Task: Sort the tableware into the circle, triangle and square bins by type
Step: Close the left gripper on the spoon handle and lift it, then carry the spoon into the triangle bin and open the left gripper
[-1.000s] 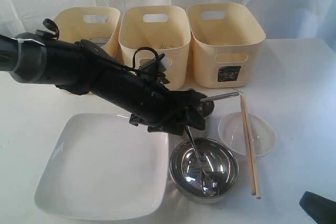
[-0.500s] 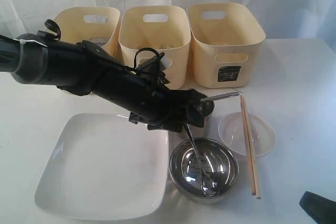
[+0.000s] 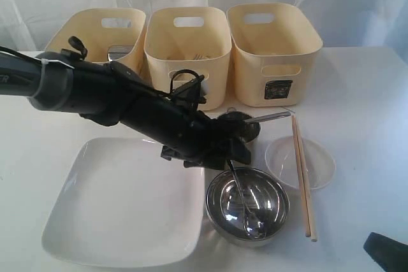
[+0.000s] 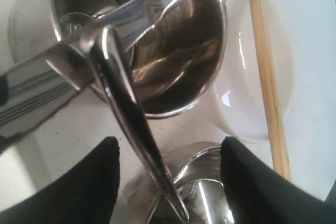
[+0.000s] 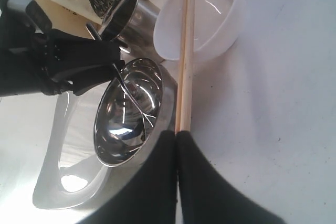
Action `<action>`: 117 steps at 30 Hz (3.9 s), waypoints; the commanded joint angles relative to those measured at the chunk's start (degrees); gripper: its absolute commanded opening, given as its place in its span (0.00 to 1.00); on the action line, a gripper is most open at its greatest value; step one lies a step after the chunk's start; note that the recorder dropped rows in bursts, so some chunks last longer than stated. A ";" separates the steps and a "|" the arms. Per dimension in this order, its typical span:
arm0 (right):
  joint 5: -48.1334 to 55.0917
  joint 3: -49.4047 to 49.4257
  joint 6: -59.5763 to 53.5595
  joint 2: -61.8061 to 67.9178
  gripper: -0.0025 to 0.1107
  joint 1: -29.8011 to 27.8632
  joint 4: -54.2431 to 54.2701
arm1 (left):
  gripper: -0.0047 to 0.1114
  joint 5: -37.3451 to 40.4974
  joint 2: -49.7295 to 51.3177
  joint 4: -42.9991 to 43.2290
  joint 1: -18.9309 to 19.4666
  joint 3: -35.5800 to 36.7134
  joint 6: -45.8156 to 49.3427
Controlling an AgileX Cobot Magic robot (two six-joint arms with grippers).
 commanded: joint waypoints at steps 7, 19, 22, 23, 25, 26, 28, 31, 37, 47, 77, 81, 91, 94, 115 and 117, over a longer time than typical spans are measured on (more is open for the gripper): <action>-0.30 0.30 0.03 -0.38 0.02 0.21 -0.19 | 0.11 0.42 -0.15 -1.54 -0.48 0.23 0.36; -0.30 0.30 0.03 -0.38 0.02 0.21 -0.19 | 0.04 0.32 -0.27 -2.42 -0.48 0.23 0.36; -0.30 0.30 0.03 -0.38 0.02 0.21 -0.19 | 0.04 0.32 -0.92 -2.42 -0.48 0.23 0.59; -0.30 0.30 0.03 -0.38 0.02 0.21 -0.19 | 0.04 0.21 -1.53 -2.80 -0.48 0.23 1.41; -0.30 0.30 0.03 -0.38 0.02 0.21 -0.19 | 0.04 0.06 -2.22 -2.91 -0.48 0.23 1.98; -0.30 0.30 0.03 -0.38 0.02 0.21 -0.19 | 0.04 -0.03 -2.72 -2.91 -0.48 0.23 2.10; -0.30 0.30 0.03 -0.38 0.02 0.21 -0.19 | 0.04 -0.03 -3.39 -2.91 -0.48 0.23 2.10; -0.30 0.30 0.03 -0.38 0.02 0.21 -0.19 | 0.04 -0.18 -4.72 -2.91 -0.48 0.23 2.87; -0.30 0.30 0.03 -0.38 0.02 0.21 -0.19 | 0.04 -0.94 -7.88 -3.05 -0.48 0.23 3.15; -0.30 0.30 0.03 -0.38 0.02 0.21 -0.19 | 0.04 -21.05 -15.23 -2.93 0.43 -5.79 18.93; -0.29 0.30 0.03 -0.38 0.02 0.21 -0.19 | 0.04 -44.19 6.01 38.87 10.22 -26.76 -9.28; -0.29 0.30 0.03 -0.38 0.02 0.21 -0.19 | 0.04 -41.36 6.28 38.87 10.22 -26.76 -9.54; -0.29 0.30 0.03 -0.38 0.02 0.21 -0.19 | 0.26 -39.59 6.28 38.99 10.22 -26.76 -10.32; -0.29 0.30 0.03 -0.38 0.02 0.21 -0.19 | 0.40 -39.59 6.28 38.99 10.22 -26.76 -10.32; -0.29 0.30 0.03 -0.38 0.02 0.21 -0.19 | 0.45 -27.50 -1.17 40.80 10.22 -27.09 -9.98; -0.29 0.30 0.03 -0.38 0.02 0.21 -0.19 | 0.42 -23.64 -2.02 41.08 10.22 -27.09 -9.98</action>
